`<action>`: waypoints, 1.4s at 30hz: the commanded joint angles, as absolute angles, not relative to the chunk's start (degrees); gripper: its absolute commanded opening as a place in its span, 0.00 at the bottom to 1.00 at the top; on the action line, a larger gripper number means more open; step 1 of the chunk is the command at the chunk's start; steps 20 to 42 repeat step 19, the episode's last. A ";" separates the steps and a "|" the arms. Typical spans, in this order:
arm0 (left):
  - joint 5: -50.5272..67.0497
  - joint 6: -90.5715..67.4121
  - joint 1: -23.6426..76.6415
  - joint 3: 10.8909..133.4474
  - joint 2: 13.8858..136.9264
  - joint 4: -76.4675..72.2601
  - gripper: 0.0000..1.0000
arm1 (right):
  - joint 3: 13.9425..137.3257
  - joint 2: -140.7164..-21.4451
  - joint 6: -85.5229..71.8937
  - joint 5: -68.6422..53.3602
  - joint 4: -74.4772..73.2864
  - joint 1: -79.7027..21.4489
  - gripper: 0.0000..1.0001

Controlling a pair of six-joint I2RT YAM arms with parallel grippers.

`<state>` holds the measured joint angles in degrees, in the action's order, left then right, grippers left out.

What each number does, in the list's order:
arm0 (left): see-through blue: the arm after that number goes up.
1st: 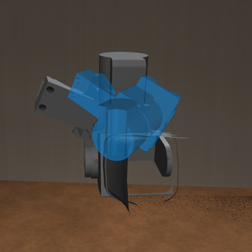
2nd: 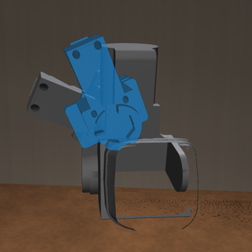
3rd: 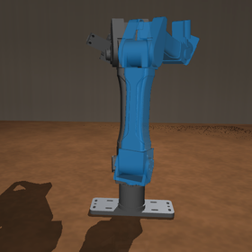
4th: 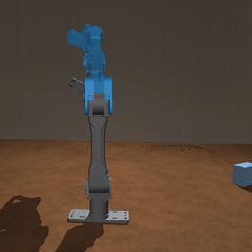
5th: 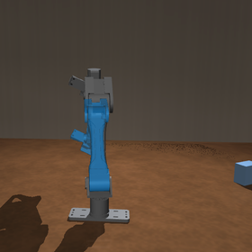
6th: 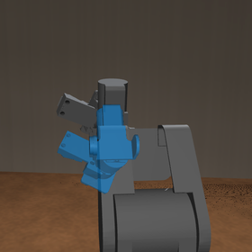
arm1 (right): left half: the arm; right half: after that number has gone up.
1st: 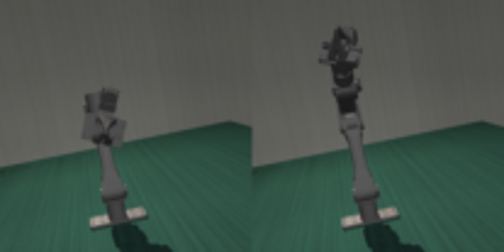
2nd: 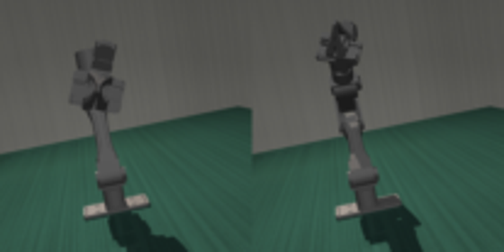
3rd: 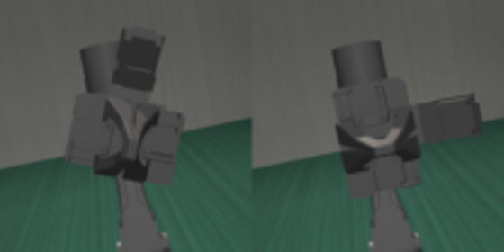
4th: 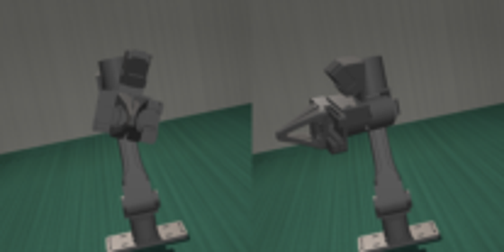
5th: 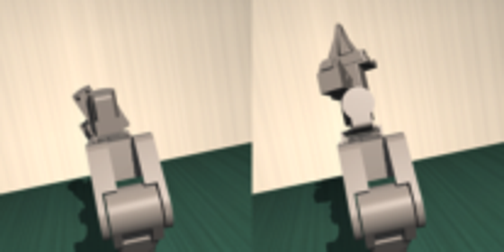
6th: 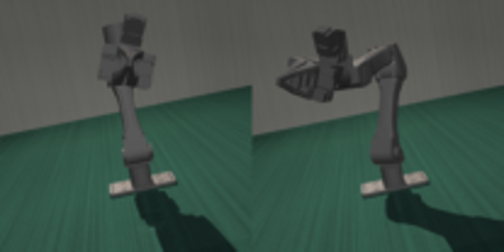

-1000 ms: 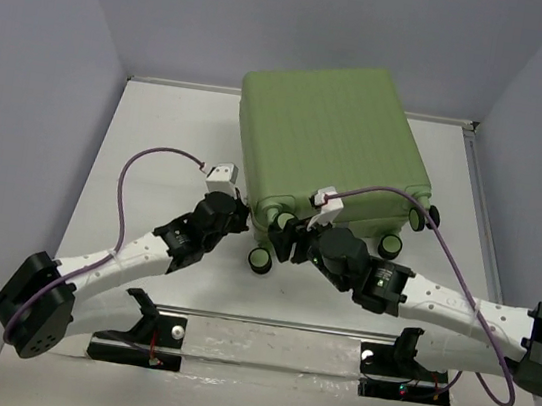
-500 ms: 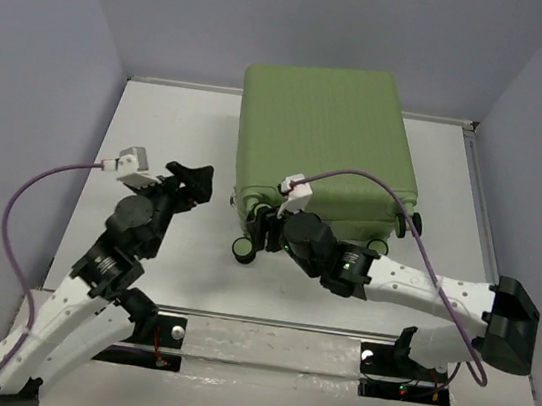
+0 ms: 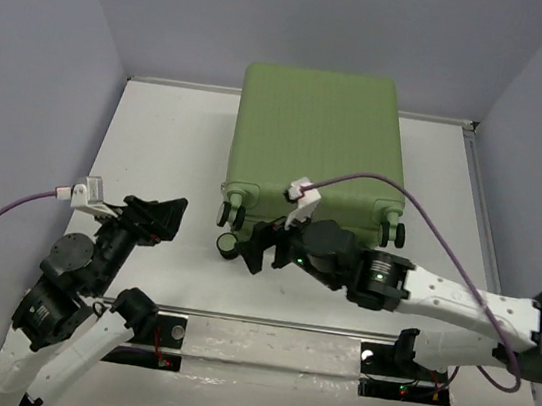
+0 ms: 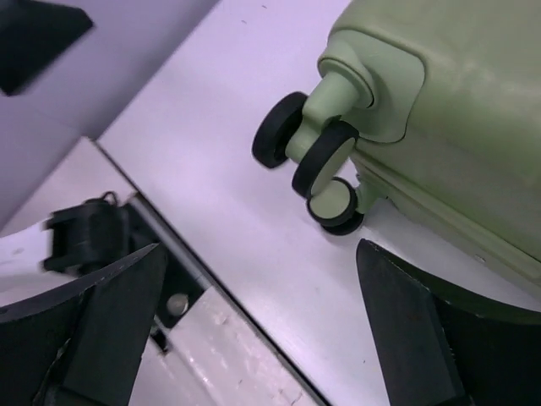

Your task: Pack the luggage

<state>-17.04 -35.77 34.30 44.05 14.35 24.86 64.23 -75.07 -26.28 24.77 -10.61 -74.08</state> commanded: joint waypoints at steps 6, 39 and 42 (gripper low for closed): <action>-10.11 -35.42 34.45 50.35 5.28 30.67 0.99 | 54.77 -41.95 -22.77 22.83 -14.67 -74.44 1.00; -8.43 -32.87 34.45 48.34 5.53 29.18 0.99 | 41.40 -15.73 -26.99 46.49 -19.78 -74.44 1.00; -8.43 -32.87 34.45 48.34 5.53 29.18 0.99 | 41.40 -15.73 -26.99 46.49 -19.78 -74.44 1.00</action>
